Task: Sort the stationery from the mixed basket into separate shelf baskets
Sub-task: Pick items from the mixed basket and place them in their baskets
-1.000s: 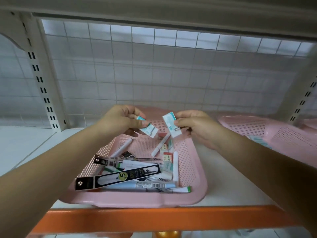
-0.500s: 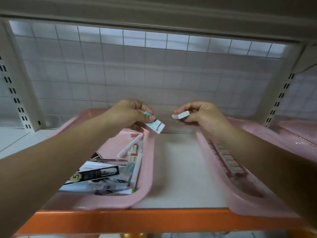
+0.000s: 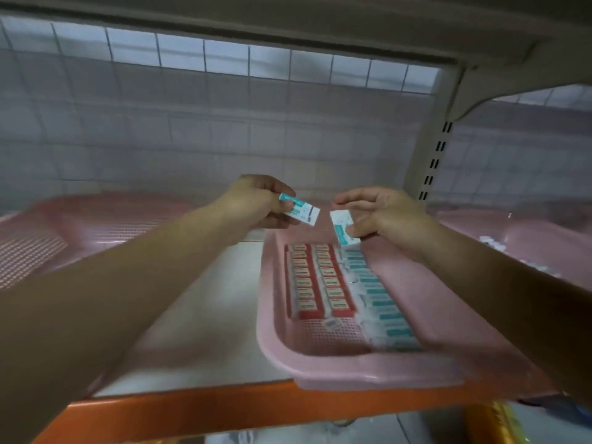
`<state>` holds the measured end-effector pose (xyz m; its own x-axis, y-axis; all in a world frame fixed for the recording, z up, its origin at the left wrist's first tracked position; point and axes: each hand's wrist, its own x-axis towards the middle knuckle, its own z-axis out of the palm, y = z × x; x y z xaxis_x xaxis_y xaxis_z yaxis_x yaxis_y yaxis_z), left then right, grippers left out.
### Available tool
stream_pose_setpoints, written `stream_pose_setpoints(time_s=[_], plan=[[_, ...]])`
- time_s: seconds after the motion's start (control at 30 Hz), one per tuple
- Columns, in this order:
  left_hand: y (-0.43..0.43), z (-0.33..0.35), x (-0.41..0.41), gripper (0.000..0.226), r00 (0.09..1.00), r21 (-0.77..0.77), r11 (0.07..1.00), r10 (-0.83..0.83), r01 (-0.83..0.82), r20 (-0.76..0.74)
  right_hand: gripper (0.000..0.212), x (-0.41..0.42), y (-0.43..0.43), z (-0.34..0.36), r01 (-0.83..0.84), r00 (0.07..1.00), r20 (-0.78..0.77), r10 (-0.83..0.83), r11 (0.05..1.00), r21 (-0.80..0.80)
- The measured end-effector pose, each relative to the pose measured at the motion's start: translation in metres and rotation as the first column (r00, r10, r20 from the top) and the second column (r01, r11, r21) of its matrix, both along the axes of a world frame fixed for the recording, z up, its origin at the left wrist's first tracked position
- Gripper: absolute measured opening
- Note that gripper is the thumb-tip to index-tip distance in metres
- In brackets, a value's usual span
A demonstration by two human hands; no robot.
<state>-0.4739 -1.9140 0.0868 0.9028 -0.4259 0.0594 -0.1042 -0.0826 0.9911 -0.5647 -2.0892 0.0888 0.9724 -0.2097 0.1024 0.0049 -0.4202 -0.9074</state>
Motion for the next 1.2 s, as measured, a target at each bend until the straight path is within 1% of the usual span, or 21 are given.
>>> stream_pose_setpoints(time_s=[0.1,0.17,0.2,0.3,0.37,0.47,0.53,0.63,0.7,0.8,0.87,0.93,1.0,1.1,1.2], plan=[[-0.025,-0.01,-0.008,0.018,1.0,0.001,1.0,-0.012,0.012,-0.013,0.062,-0.008,-0.026,-0.006,-0.038,0.999,-0.023,0.034,0.985,-0.17],[-0.037,-0.015,-0.012,0.018,0.999,-0.015,1.0,-0.012,0.012,-0.035,0.065,-0.009,-0.039,-0.009,-0.046,0.998,-0.051,0.035,0.972,-0.229],[-0.042,-0.018,-0.014,0.018,0.999,-0.013,1.0,-0.01,0.009,-0.042,0.061,-0.008,-0.044,-0.01,-0.038,0.998,-0.063,0.024,0.971,-0.235],[-0.052,-0.024,-0.013,0.014,0.998,0.014,1.0,0.013,-0.012,-0.06,0.038,-0.001,-0.055,-0.011,-0.008,0.995,-0.093,-0.018,0.963,-0.269],[-0.057,-0.026,-0.01,0.011,0.996,0.013,0.999,0.053,-0.053,-0.075,0.031,0.005,-0.06,-0.012,-0.006,0.993,-0.116,-0.027,0.962,-0.272],[-0.061,-0.03,-0.007,0.016,0.988,0.039,0.991,0.134,-0.131,-0.082,0.028,0.015,-0.064,-0.014,-0.03,0.985,-0.174,-0.018,0.962,-0.271],[-0.063,-0.028,-0.005,0.013,0.983,0.04,0.985,0.168,-0.165,-0.08,0.03,0.024,-0.063,-0.017,-0.054,0.974,-0.227,-0.013,0.957,-0.284],[-0.067,-0.02,-0.002,0.013,0.98,-0.028,0.983,0.178,-0.182,-0.092,0.03,0.039,-0.06,-0.021,-0.08,0.961,-0.274,-0.024,0.929,-0.36],[-0.068,-0.02,-0.001,0.014,0.983,-0.016,0.986,0.163,-0.164,-0.081,0.026,0.049,-0.06,-0.023,-0.067,0.959,-0.281,-0.05,0.917,-0.392],[-0.064,-0.029,0.002,0.015,0.985,0.034,0.99,0.14,-0.138,-0.102,0.023,0.059,-0.061,-0.029,-0.021,0.959,-0.272,-0.082,0.935,-0.355],[-0.063,-0.033,0.006,0.018,0.984,0.029,0.992,0.128,-0.125,-0.122,0.023,0.06,-0.06,-0.035,-0.013,0.955,-0.283,-0.086,0.944,-0.331],[-0.063,-0.035,0.008,0.014,0.99,0.071,0.993,0.097,-0.09,-0.106,0.024,0.061,-0.06,-0.043,-0.038,0.939,-0.336,-0.068,0.953,-0.299],[-0.064,-0.036,0.009,0.015,0.994,0.106,0.993,0.066,-0.056,-0.086,0.019,0.062,-0.061,-0.051,-0.071,0.915,-0.4,-0.05,0.957,-0.282],[-0.063,-0.037,0.011,0.014,0.994,0.07,0.997,0.043,-0.036,-0.101,0.022,0.065,-0.064,-0.056,-0.064,0.899,-0.433,-0.062,0.96,-0.272],[-0.062,-0.037,0.01,0.014,0.995,0.047,0.998,0.039,-0.035,-0.096,0.023,0.066,-0.063,-0.059,-0.076,0.892,-0.447,-0.067,0.953,-0.294]])
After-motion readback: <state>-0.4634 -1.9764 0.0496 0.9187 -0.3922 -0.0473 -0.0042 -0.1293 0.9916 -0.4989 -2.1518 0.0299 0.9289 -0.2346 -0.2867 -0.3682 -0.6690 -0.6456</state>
